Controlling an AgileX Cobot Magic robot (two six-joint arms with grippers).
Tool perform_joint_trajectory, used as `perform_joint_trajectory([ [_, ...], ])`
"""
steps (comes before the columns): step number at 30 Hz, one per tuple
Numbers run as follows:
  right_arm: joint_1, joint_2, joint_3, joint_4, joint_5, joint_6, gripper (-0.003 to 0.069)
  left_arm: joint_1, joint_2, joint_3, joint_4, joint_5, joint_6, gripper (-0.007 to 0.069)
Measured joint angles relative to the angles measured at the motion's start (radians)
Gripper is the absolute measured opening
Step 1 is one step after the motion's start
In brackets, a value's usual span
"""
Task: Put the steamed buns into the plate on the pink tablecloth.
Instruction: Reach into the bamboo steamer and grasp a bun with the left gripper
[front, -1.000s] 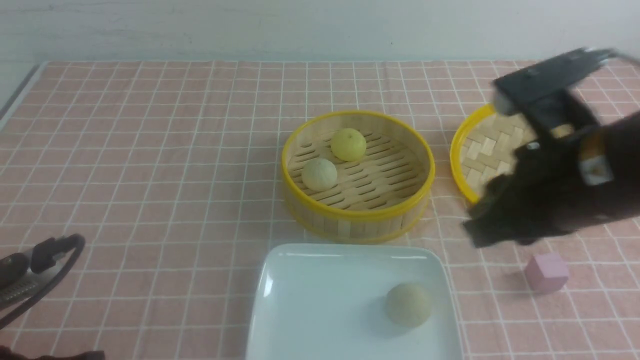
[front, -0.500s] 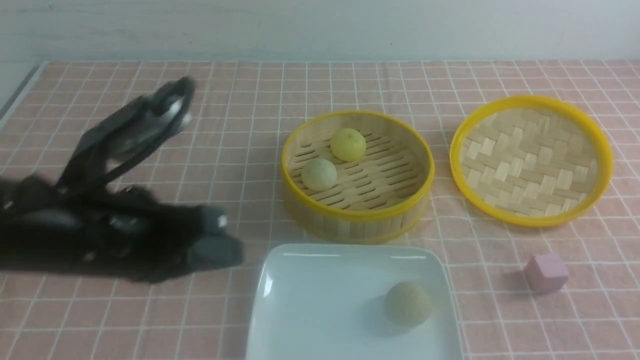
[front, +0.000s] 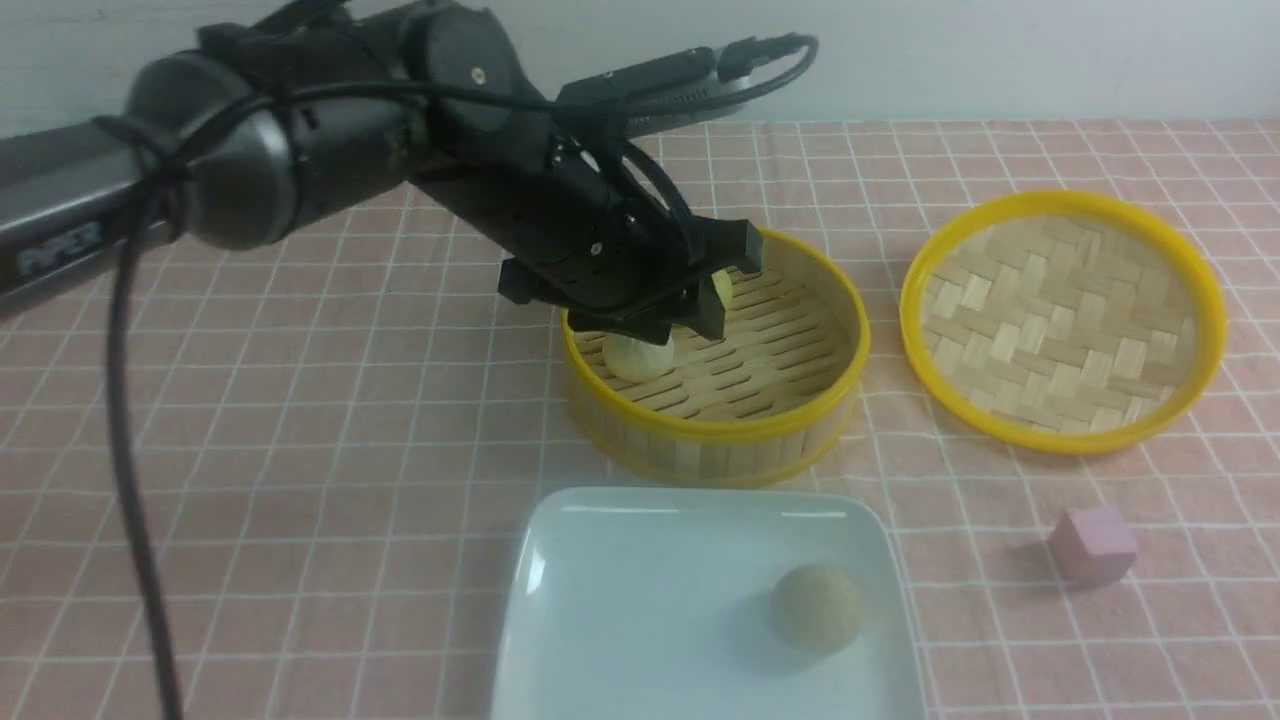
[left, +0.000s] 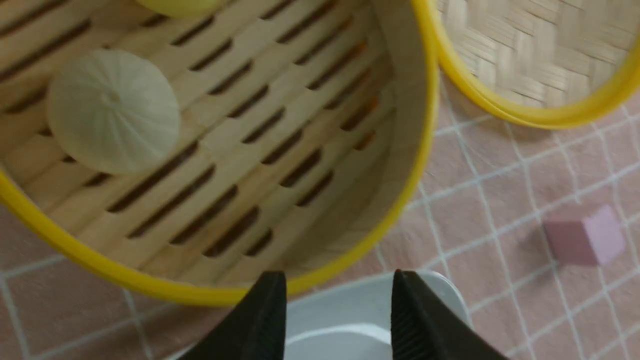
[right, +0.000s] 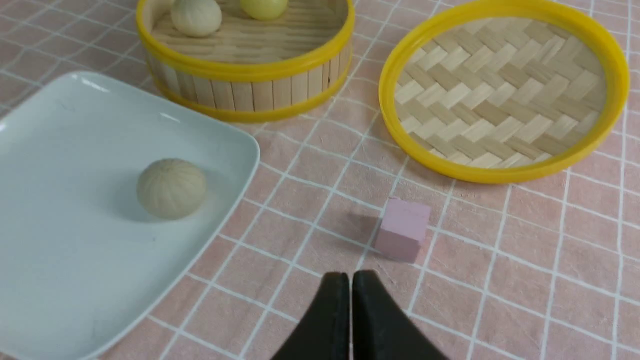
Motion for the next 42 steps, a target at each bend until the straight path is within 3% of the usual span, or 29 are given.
perform_joint_trajectory([
  [7,0.000,0.000,0.018,-0.004,-0.010,0.000,0.0008,0.000,0.092,-0.065,0.209,-0.037,-0.077,0.0337],
  [13,0.000,0.000,0.018,-0.004,-0.046,0.000,0.0013,0.000,0.197,-0.066,0.237,-0.134,-0.079,0.0301],
  [16,0.000,0.000,0.018,-0.007,-0.045,0.000,0.0018,0.000,0.227,-0.066,0.240,-0.158,-0.079,0.0238],
  [19,0.000,0.000,0.018,-0.007,-0.045,0.001,0.0025,-0.002,0.210,-0.066,0.242,-0.151,-0.079,0.0077],
  [23,0.000,0.000,0.020,-0.007,-0.042,0.002,0.0027,-0.004,0.135,-0.066,0.244,-0.100,-0.079,0.0005],
  [31,0.000,0.000,0.023,-0.007,-0.041,0.003,0.0031,-0.006,-0.176,-0.077,0.282,0.116,-0.079,-0.0001],
  [35,0.000,0.000,0.023,-0.007,-0.041,0.003,0.0038,-0.006,-0.193,-0.080,0.283,0.151,-0.097,0.0006],
  [40,0.000,0.000,0.023,-0.009,-0.041,0.003,0.0043,-0.007,-0.105,-0.080,0.309,0.107,-0.157,0.0077],
  [41,0.000,0.000,0.023,-0.009,-0.041,0.003,0.0043,-0.007,-0.051,-0.078,0.344,0.069,-0.185,0.0147],
  [42,0.000,0.000,0.023,-0.009,-0.041,0.003,0.0043,-0.007,-0.051,-0.078,0.349,0.065,-0.187,0.0147],
])
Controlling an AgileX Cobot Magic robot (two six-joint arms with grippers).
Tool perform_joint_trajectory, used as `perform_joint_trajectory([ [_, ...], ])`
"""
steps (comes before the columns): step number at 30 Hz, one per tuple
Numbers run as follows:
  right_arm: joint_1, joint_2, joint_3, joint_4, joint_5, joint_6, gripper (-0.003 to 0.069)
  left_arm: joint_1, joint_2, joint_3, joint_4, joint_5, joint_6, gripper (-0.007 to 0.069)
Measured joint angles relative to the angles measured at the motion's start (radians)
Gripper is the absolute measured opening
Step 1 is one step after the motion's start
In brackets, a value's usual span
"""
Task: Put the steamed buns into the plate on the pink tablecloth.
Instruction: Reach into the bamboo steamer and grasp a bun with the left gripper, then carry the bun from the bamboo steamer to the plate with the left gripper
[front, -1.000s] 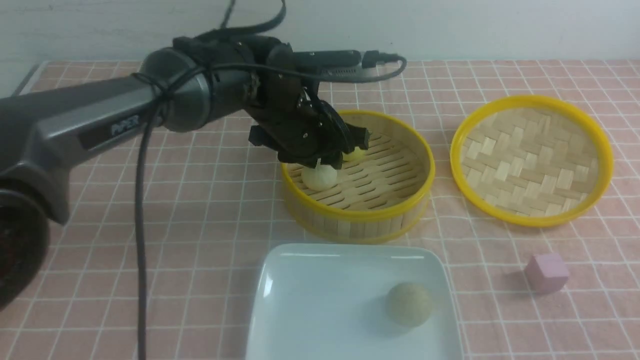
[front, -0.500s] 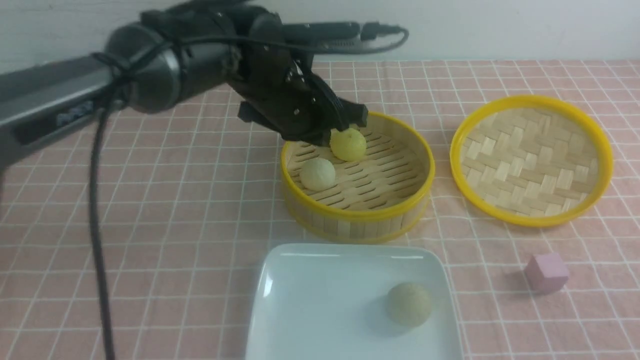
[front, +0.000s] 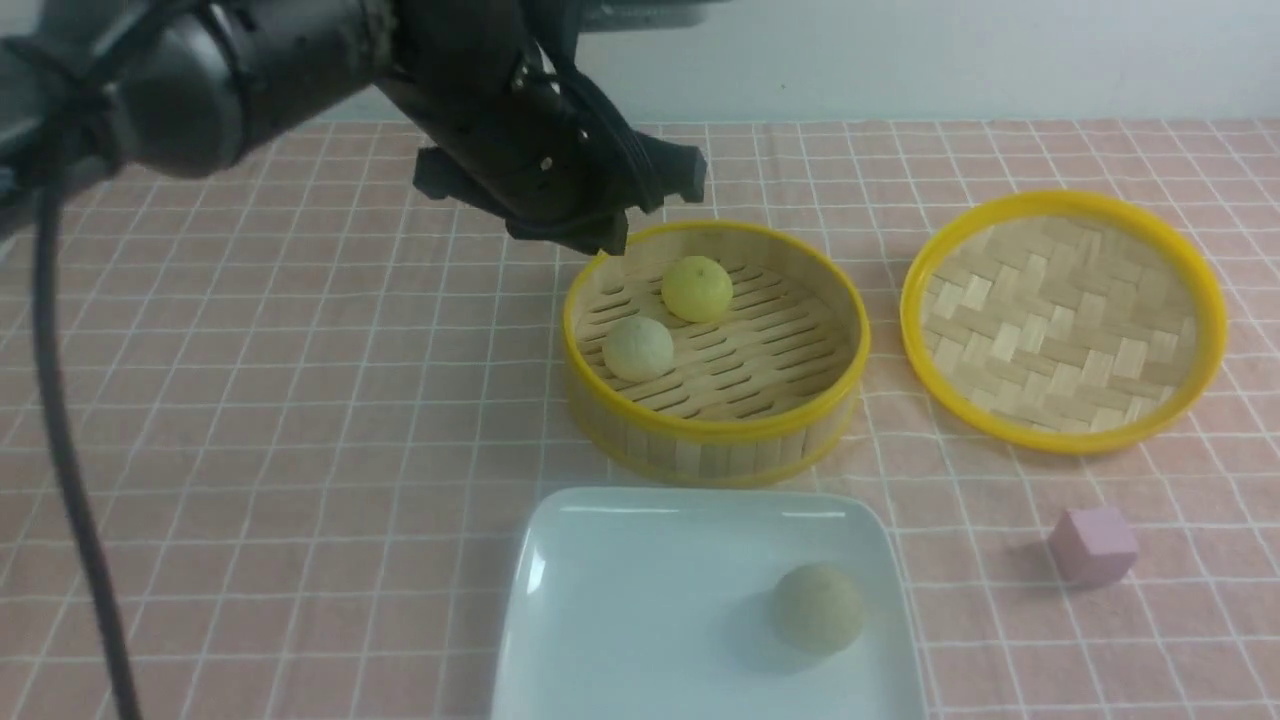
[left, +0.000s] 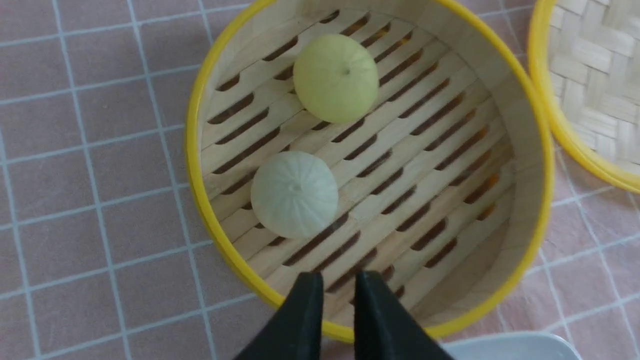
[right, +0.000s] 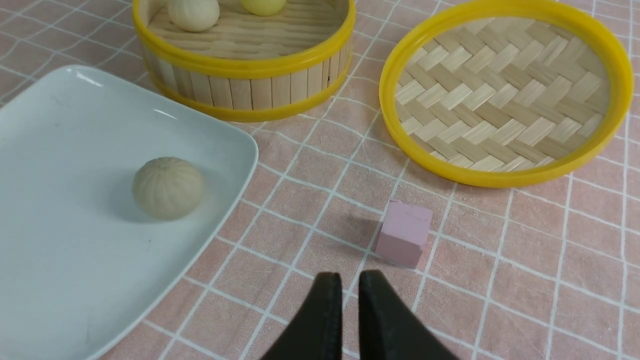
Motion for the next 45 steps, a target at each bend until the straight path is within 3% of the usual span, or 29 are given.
perform_joint_trajectory([
  [2,0.000,0.000,0.000,0.000,0.000,0.000,0.0048,0.000,0.068,0.000,0.059,-0.060,-0.016,0.0263],
  [5,0.000,0.000,0.000,0.001,0.000,0.000,0.0050,0.000,0.130,0.000,0.099,-0.132,-0.020,0.0353],
  [11,0.000,0.000,0.000,0.001,0.005,0.000,0.0052,0.000,0.239,0.000,0.135,-0.270,-0.020,0.0409],
  [16,0.000,0.000,0.000,0.001,0.005,0.000,0.0059,0.000,0.306,0.000,0.148,-0.295,-0.047,0.0344],
  [19,0.000,0.000,0.000,0.001,0.006,0.000,0.0062,0.000,0.332,0.000,0.148,-0.306,-0.120,0.0129],
  [22,0.000,0.000,0.000,0.000,0.010,0.000,0.0064,0.000,0.299,-0.005,0.143,-0.263,-0.143,0.0032],
  [28,0.000,0.000,0.000,-0.001,0.014,0.000,0.0071,-0.002,0.108,-0.022,0.130,-0.040,-0.133,0.0027],
  [31,0.000,0.000,0.000,-0.001,0.014,0.000,0.0071,-0.002,-0.047,-0.002,0.126,0.109,-0.058,0.0027],
  [35,0.000,0.000,0.000,-0.001,0.014,0.000,0.0073,-0.003,-0.177,0.181,0.030,0.204,-0.013,0.0027],
  [38,0.000,0.000,0.000,-0.001,0.014,0.000,0.0074,-0.017,-0.189,0.322,-0.074,0.143,0.005,0.0027],
  [41,0.000,0.000,0.000,-0.001,0.016,0.000,0.0080,-0.083,-0.164,0.466,-0.210,-0.042,0.067,0.0029],
  [45,0.000,-0.001,0.000,0.001,0.015,0.000,0.0085,-0.149,-0.120,0.499,-0.287,-0.230,0.111,0.0035],
])
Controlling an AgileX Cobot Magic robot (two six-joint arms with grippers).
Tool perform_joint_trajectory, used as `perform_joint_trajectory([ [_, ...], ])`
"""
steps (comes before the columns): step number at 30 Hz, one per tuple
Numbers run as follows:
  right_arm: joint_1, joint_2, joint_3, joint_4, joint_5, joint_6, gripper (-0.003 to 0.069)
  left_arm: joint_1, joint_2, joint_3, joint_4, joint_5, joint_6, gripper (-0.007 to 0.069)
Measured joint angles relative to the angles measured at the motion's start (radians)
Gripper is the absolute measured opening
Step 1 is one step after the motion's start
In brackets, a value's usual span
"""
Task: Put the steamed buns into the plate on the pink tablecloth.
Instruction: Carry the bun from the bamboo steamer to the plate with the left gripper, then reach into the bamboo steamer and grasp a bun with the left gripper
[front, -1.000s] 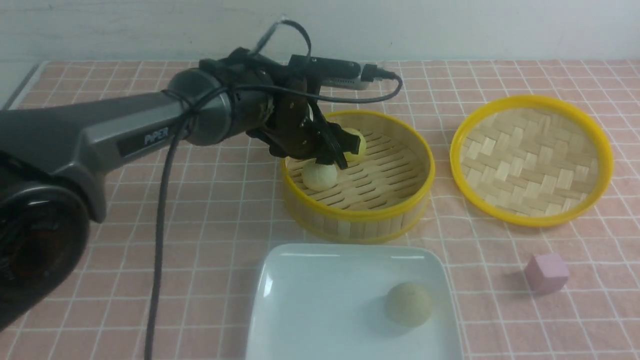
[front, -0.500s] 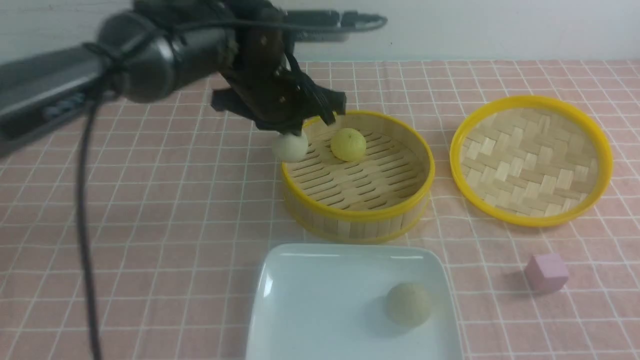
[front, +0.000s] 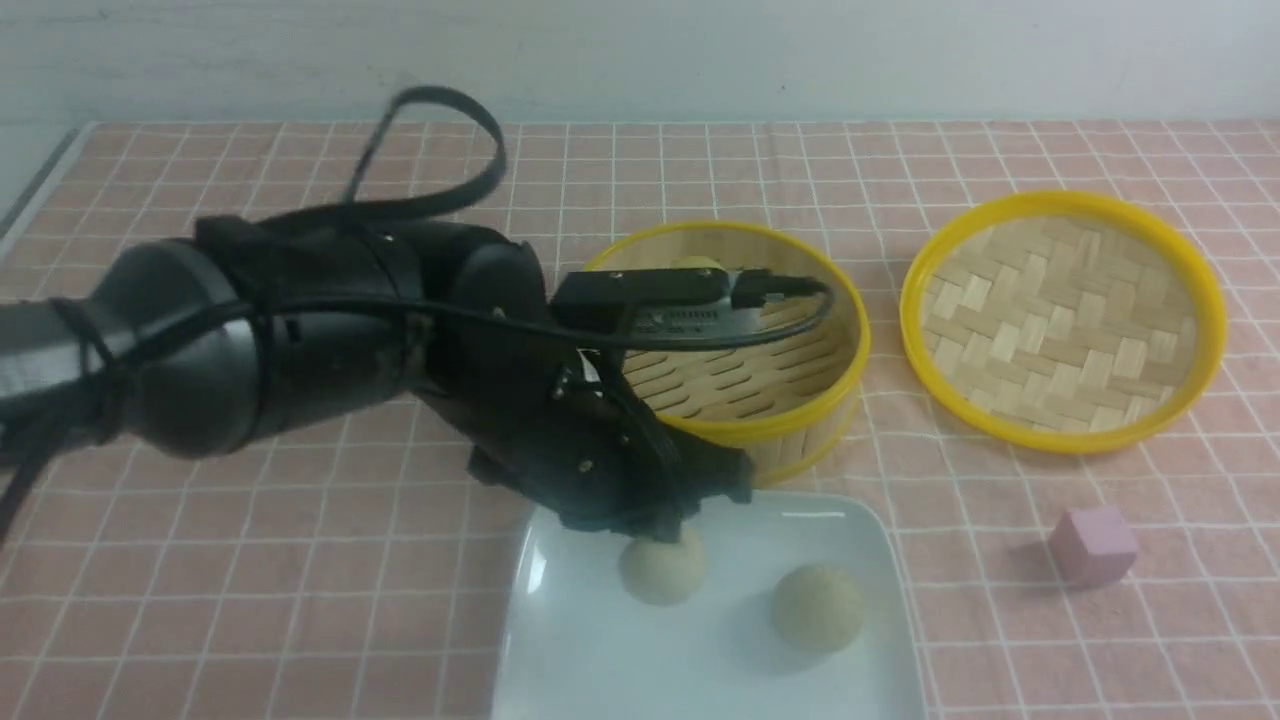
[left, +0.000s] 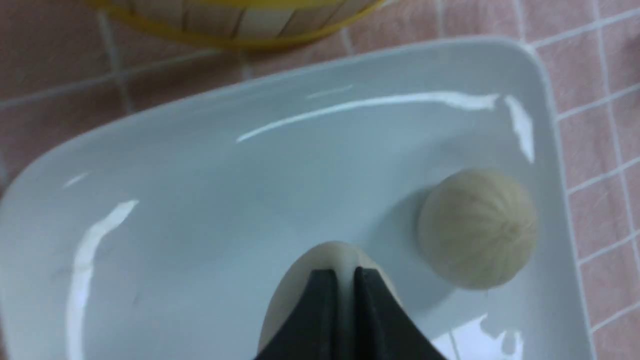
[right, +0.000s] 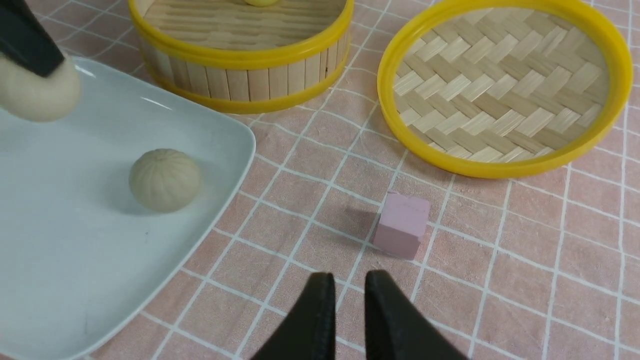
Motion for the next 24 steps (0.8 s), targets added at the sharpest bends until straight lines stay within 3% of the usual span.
perform_joint_trajectory([
  [6,0.000,0.000,0.000,0.000,0.000,0.000,0.0095,-0.051,0.076,0.001,-0.015,-0.110,-0.018,0.0092],
  [12,0.000,0.000,0.000,0.000,0.000,0.000,0.0103,-0.056,0.115,0.002,-0.026,-0.140,-0.088,0.0307],
  [17,0.000,0.000,0.000,-0.002,0.000,0.000,0.0109,-0.036,0.080,-0.038,-0.026,-0.125,-0.112,0.0409],
  [21,0.000,0.000,0.000,-0.003,0.000,0.000,0.0115,0.002,0.070,-0.150,-0.026,-0.087,-0.112,0.0341],
  [22,0.000,0.000,0.000,-0.003,0.000,0.000,0.0115,0.015,0.073,-0.195,-0.026,-0.072,-0.115,0.0295],
  [24,0.000,0.000,0.000,-0.007,0.000,0.000,0.0116,0.061,0.119,-0.323,-0.014,-0.024,-0.111,0.0124],
])
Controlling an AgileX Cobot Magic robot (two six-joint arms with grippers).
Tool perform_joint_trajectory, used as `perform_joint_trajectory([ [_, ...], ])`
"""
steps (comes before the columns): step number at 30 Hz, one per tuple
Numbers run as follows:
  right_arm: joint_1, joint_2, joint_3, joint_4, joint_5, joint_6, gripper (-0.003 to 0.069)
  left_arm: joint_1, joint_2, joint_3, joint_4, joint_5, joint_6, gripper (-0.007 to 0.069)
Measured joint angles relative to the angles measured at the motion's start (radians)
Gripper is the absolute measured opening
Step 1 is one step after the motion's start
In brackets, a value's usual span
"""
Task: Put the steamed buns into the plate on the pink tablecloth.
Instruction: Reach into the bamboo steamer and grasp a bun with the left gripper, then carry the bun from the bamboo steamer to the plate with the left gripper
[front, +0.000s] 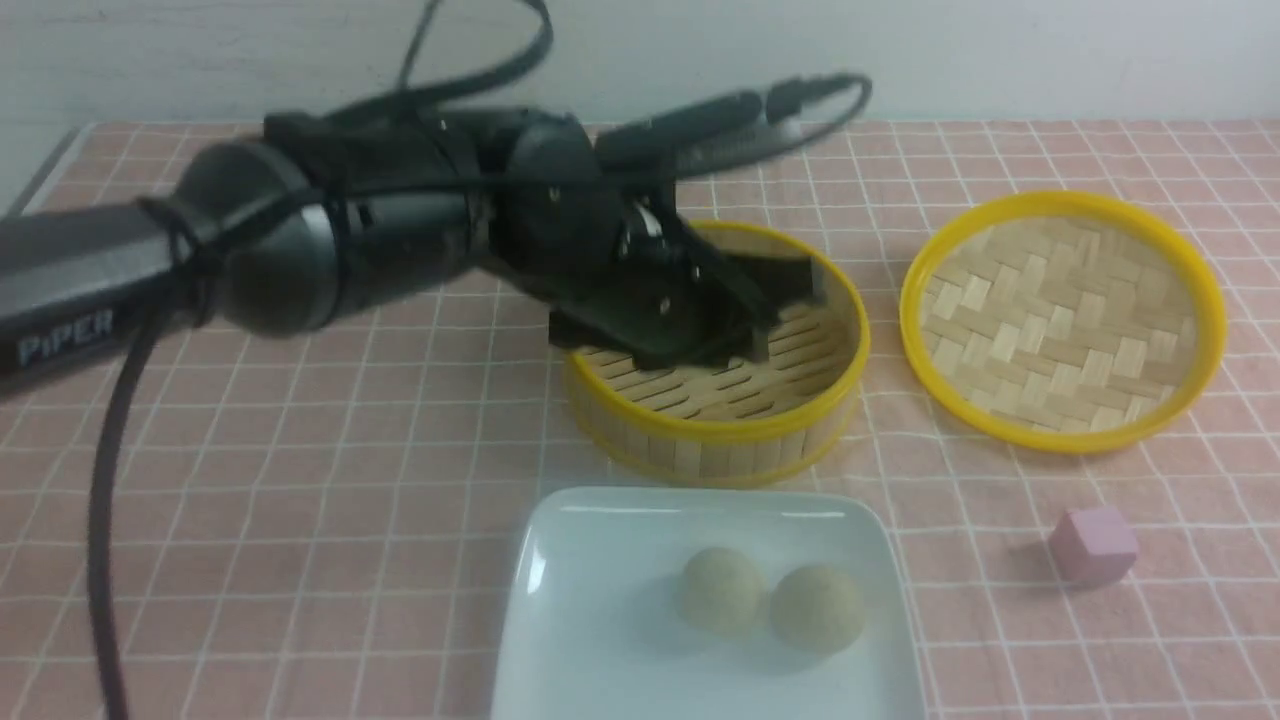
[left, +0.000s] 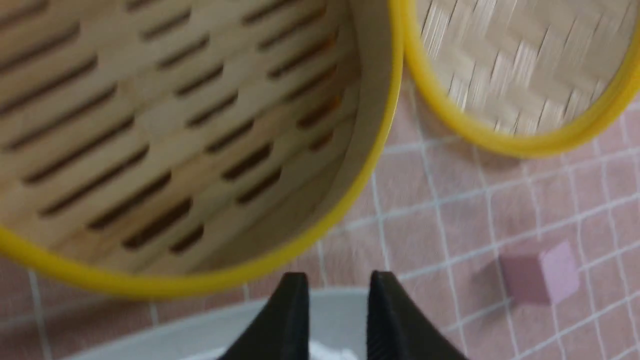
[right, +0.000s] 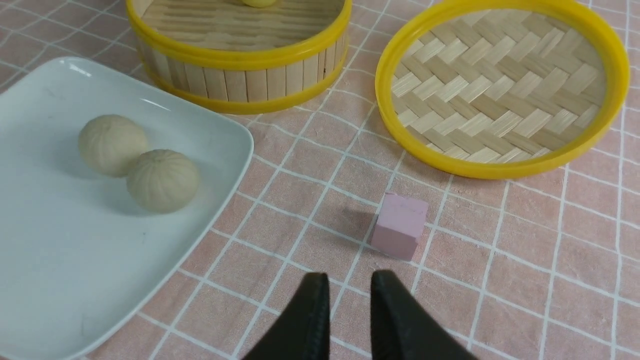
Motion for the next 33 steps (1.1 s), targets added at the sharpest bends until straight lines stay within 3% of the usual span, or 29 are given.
perform_joint_trajectory([
  [3,0.000,0.000,0.000,-0.003,0.000,0.000,0.0121,0.048,0.108,-0.182,0.031,0.114,0.032,0.0021],
  [8,0.000,0.000,0.000,-0.007,0.000,0.000,0.0127,0.088,0.322,-0.513,0.081,0.303,0.067,0.0038],
  [12,0.000,0.000,0.000,-0.008,0.001,0.000,0.0132,0.086,0.468,-0.708,0.180,0.347,0.071,0.0188],
  [18,0.000,0.000,0.001,-0.011,0.004,0.000,0.0134,0.086,0.564,-0.768,0.327,0.297,0.072,0.0413],
  [22,0.000,0.000,0.001,-0.011,0.004,0.000,0.0134,0.086,0.610,-0.768,0.345,0.274,0.059,0.0447],
  [26,0.000,0.000,0.001,-0.011,0.004,0.000,0.0136,0.086,0.635,-0.771,0.312,0.302,0.000,0.0274],
  [27,0.000,0.000,0.001,-0.011,0.005,0.000,0.0139,0.086,0.625,-0.784,0.314,0.344,-0.007,0.0129],
  [28,0.000,0.000,0.001,-0.011,0.005,0.000,0.0141,0.086,0.614,-0.792,0.314,0.374,-0.007,0.0078],
  [33,0.000,0.000,0.001,-0.011,0.010,0.000,0.0146,0.086,0.512,-0.832,0.319,0.569,0.051,0.0023],
])
